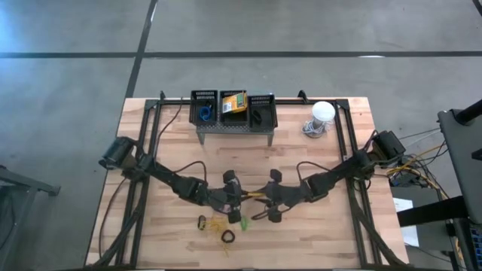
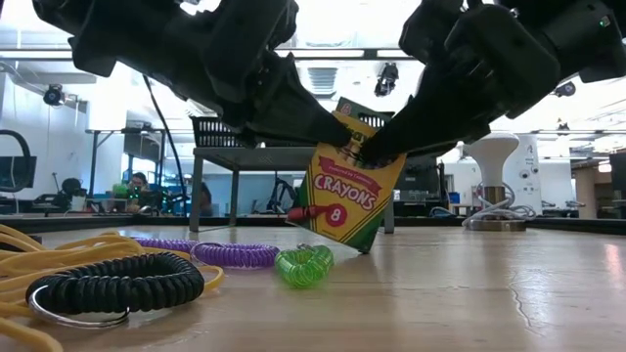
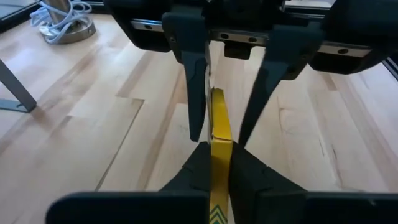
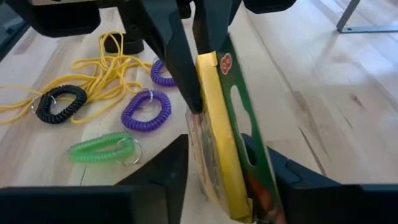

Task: Pick & Place Office Desk Supplies
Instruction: Put the yellow crayon box into the middle black bin on the shelf

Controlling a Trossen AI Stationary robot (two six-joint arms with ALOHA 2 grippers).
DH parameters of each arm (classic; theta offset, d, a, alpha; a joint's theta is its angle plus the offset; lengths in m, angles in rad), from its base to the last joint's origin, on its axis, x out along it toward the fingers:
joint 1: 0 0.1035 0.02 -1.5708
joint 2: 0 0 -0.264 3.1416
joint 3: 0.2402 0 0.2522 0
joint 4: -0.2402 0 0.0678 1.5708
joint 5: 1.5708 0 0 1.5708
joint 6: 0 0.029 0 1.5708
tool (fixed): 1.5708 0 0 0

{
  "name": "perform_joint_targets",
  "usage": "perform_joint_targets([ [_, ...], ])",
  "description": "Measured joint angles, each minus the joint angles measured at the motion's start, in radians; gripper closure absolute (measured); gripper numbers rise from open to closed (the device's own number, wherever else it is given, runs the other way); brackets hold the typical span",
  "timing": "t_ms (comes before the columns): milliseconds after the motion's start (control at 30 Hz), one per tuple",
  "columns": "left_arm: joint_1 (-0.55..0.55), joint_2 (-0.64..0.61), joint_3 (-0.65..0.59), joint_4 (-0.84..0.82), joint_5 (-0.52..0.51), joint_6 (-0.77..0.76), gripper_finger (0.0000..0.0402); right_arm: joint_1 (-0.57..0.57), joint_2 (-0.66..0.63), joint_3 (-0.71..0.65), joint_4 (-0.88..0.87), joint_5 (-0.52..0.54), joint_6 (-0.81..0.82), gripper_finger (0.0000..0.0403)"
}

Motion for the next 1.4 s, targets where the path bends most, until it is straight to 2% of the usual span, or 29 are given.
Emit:
perform_joint_targets([
  [100, 0.000, -0.001, 0.001, -0.006, -0.002, -0.011, 0.0378, 0.005, -0.004, 0.000, -0.012, 0.000, -0.026, 0.0244],
  [167, -0.004, -0.004, 0.005, -0.018, -0.004, -0.019, 0.0378, 0.010, -0.039, 0.000, -0.080, 0.000, -0.013, 0.0234],
  [300, -0.028, -0.044, 0.053, -0.199, -0.041, -0.017, 0.0378, 0.020, -0.155, 0.006, -0.299, 0.030, 0.118, 0.0228],
  [400, -0.064, -0.091, 0.139, -0.433, -0.159, -0.053, 0.0378, 0.050, -0.202, -0.015, -0.399, 0.138, 0.197, 0.0232],
  [467, -0.090, -0.123, 0.216, -0.603, -0.261, -0.092, 0.0378, 0.075, -0.209, -0.039, -0.392, 0.222, 0.221, 0.0237],
  [533, -0.090, -0.142, 0.301, -0.755, -0.339, -0.117, 0.0378, 0.099, -0.210, -0.065, -0.381, 0.263, 0.237, 0.0241],
  [600, -0.065, -0.150, 0.388, -0.865, -0.396, -0.106, 0.0378, 0.105, -0.201, -0.082, -0.359, 0.270, 0.252, 0.0245],
  [733, 0.054, -0.153, 0.540, -0.951, -0.507, 0.053, 0.0377, 0.111, -0.171, -0.095, -0.311, 0.296, 0.272, 0.0252],
  [867, 0.228, -0.154, 0.612, -0.926, -0.528, 0.215, 0.0376, 0.107, -0.140, -0.096, -0.270, 0.317, 0.261, 0.0258],
  [933, 0.323, -0.155, 0.619, -0.904, -0.558, 0.241, 0.0375, 0.107, -0.129, -0.094, -0.276, 0.318, 0.260, 0.0260],
  [1133, 0.553, -0.159, 0.568, -0.810, -0.557, 0.289, 0.0375, 0.107, -0.119, -0.087, -0.271, 0.319, 0.256, 0.0267],
  [1300, 0.637, -0.159, 0.495, -0.623, -0.446, 0.350, 0.0374, 0.107, -0.119, -0.089, -0.273, 0.319, 0.249, 0.0271],
  [1400, 0.638, -0.159, 0.463, -0.555, -0.431, 0.357, 0.0372, 0.107, -0.119, -0.090, -0.273, 0.319, 0.249, 0.0269],
])
